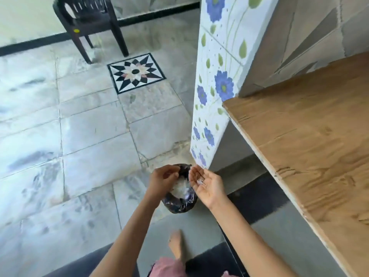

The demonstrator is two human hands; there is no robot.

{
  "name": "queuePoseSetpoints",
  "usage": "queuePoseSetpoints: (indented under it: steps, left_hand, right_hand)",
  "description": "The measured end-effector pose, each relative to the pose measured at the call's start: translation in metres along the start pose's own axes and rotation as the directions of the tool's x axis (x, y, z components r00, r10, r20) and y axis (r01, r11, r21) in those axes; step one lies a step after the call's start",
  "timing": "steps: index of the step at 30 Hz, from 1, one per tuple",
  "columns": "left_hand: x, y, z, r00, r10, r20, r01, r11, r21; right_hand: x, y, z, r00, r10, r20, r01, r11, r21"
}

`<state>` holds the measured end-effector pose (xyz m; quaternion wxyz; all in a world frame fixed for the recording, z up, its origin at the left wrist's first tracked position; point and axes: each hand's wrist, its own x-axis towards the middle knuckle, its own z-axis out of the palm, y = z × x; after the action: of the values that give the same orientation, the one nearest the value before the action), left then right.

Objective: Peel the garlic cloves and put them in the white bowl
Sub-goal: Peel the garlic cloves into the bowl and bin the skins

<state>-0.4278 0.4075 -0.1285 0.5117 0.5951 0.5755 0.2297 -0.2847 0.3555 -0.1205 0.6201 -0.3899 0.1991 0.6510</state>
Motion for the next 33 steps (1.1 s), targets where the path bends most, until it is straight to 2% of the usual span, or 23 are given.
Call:
queuePoseSetpoints:
  steps: [3,9,14,18,21,24,26,27,28,29,31,32,33]
  left_hand:
    - [0.053,-0.048,0.006,0.995,-0.093,-0.036,0.091,0.995,-0.037]
    - [0.145,-0.167,0.055,0.983,-0.179,-0.031,0.180,0.982,0.055]
    - [0.202,-0.272,0.106,0.984,-0.169,0.056,0.160,0.976,0.149]
    - [0.225,-0.333,0.142,0.981,-0.122,0.152,0.105,0.988,0.113]
    - [0.236,-0.364,0.163,0.973,-0.150,0.177,0.145,0.989,0.043]
    - [0.238,-0.371,0.182,0.985,0.004,0.171,0.004,0.999,-0.047]
    - [0.236,-0.372,0.196,0.964,0.100,0.248,-0.065,0.988,-0.143]
    - [0.236,-0.381,0.204,0.949,0.101,0.299,-0.065,0.990,-0.129]
    - [0.237,-0.397,0.210,0.941,0.030,0.336,-0.008,0.998,-0.066]
    - [0.240,-0.415,0.211,0.932,-0.109,0.345,0.098,0.994,0.050]
    - [0.252,-0.442,0.201,0.879,-0.391,0.273,0.312,0.904,0.292]
    - [0.257,-0.446,0.195,0.867,-0.451,0.212,0.372,0.869,0.325]
    - [0.260,-0.445,0.192,0.884,-0.440,0.158,0.385,0.877,0.288]
  right_hand:
    - [0.078,0.017,-0.003,0.995,0.014,-0.101,-0.018,0.999,-0.048]
    - [0.242,0.039,-0.055,0.953,0.023,-0.303,-0.086,0.977,-0.196]
    - [0.357,0.057,-0.115,0.924,0.052,-0.379,-0.149,0.961,-0.233]
    - [0.420,0.073,-0.160,0.913,0.090,-0.397,-0.210,0.940,-0.269]
    - [0.445,0.078,-0.181,0.896,0.156,-0.415,-0.311,0.888,-0.339]
    - [0.458,0.076,-0.189,0.876,0.229,-0.425,-0.378,0.873,-0.307]
    - [0.462,0.076,-0.191,0.870,0.227,-0.438,-0.375,0.881,-0.287]
    - [0.461,0.075,-0.191,0.878,0.232,-0.418,-0.368,0.886,-0.281]
    - [0.458,0.074,-0.192,0.884,0.262,-0.388,-0.380,0.886,-0.267]
    - [0.456,0.074,-0.194,0.882,0.295,-0.368,-0.397,0.886,-0.240]
    - [0.450,0.069,-0.198,0.881,0.313,-0.355,-0.404,0.888,-0.218]
    - [0.447,0.067,-0.200,0.887,0.302,-0.349,-0.390,0.895,-0.218]
    - [0.445,0.066,-0.201,0.891,0.291,-0.350,-0.382,0.896,-0.227]
